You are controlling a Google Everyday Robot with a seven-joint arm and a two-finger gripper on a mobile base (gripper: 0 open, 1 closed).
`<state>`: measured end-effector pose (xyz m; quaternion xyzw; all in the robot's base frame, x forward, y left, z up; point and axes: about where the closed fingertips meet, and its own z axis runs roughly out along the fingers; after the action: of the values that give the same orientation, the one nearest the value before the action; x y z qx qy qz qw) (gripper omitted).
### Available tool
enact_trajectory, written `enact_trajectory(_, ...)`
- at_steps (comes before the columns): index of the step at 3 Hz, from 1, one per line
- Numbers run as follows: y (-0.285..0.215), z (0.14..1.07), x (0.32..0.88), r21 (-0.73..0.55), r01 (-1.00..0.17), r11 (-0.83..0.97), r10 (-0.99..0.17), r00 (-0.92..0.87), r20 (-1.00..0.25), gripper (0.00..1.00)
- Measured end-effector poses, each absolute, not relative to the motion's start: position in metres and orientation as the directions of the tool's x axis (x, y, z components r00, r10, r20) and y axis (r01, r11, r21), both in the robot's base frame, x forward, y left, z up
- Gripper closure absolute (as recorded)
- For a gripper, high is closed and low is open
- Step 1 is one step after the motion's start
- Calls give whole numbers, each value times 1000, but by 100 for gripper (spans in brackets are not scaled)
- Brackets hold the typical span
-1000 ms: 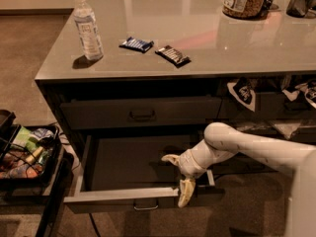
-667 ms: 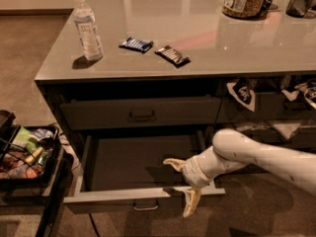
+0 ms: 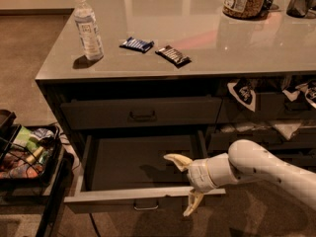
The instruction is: Open middle drawer
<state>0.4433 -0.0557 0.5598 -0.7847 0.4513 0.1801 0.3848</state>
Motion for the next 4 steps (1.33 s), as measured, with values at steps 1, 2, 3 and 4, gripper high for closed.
enact_trajectory(1,-56,560,443,-441,-847,-297,-570,528,-630,0)
enact_trajectory(2,-56,560,443,-441,-847,-297,-570,528,-630,19)
enact_trajectory(3,-56,560,443,-441,-847,-297,-570,528,-630,42)
enact_trajectory(4,-57,560,446,-458,-842,-285,-559,534,-634,65)
